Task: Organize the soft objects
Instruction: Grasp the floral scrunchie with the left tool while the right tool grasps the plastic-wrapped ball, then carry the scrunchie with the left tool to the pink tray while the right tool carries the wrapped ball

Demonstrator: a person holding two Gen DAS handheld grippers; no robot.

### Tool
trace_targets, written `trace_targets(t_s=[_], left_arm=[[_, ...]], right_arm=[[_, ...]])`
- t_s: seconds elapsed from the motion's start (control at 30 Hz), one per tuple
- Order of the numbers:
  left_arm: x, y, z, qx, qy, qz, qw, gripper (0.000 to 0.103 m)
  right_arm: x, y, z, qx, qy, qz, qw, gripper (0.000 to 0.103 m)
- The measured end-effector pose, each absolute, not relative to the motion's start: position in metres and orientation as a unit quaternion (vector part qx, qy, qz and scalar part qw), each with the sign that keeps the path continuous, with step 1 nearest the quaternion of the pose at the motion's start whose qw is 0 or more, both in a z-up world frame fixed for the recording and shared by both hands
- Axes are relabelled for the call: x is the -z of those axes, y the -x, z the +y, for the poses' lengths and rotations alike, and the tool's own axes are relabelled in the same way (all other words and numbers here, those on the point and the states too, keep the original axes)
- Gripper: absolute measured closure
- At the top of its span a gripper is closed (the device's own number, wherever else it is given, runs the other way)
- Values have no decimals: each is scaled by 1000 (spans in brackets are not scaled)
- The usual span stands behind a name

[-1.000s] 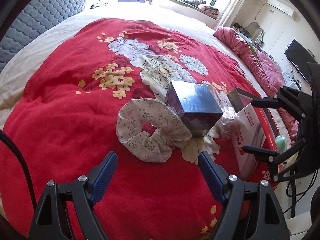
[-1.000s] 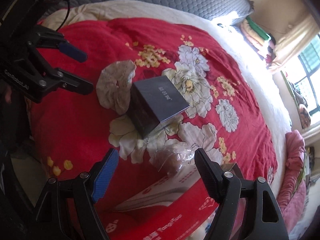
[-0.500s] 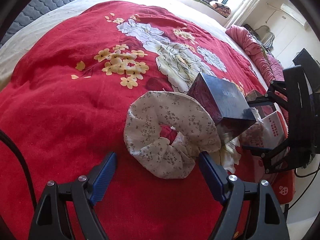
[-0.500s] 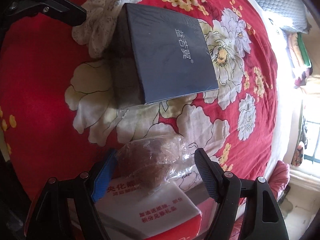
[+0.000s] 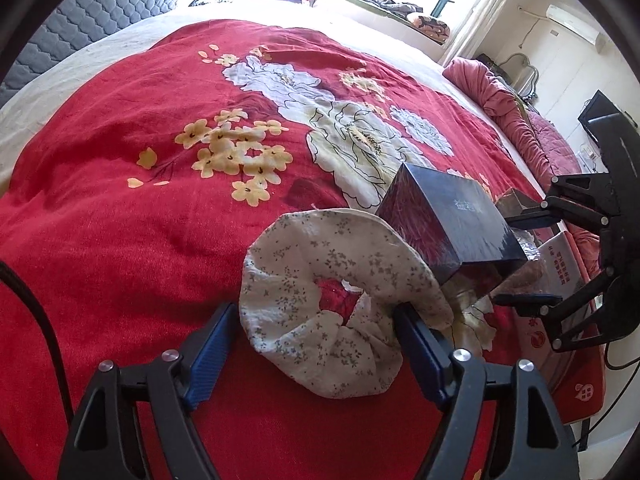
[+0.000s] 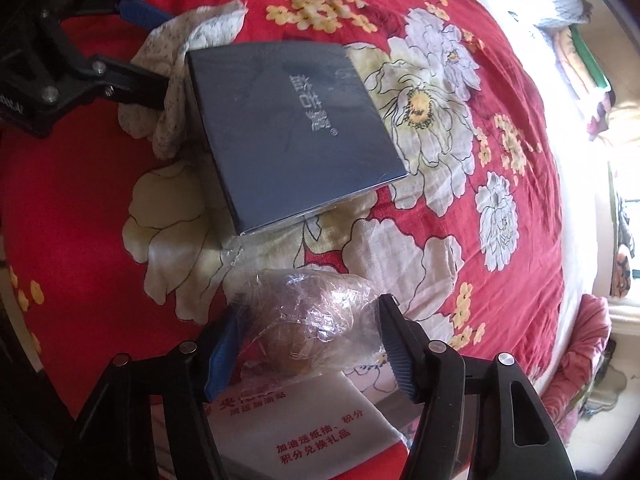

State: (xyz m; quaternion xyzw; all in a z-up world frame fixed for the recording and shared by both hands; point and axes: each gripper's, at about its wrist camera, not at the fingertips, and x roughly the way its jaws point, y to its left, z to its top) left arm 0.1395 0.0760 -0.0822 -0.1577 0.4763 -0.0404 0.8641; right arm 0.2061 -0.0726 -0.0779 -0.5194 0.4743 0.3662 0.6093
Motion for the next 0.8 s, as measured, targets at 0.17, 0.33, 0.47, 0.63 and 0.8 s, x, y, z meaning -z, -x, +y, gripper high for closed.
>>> trace_targets(t_s=[0.17,0.33,0.47,0.63,0.8], left_arm=[[85,-140,89,69,206,468,857,94],[79,-137,91,86,218,455,859,96],[66,-131,84,92,197,444,869,96],[41,-115,79,87,179,418,886,96],[1,-92,65,84,148,383,908,96]], right_arm=[[57,-205,-77,-357,457,476,661,37],[36,-196,-85,-336,391,468,718,37],[19,-184,-93,-333,340,451,755,37],[-2,-162,-106,-328,289,433,788,37],[-23,-141,-122,-319,238,413,819,37]])
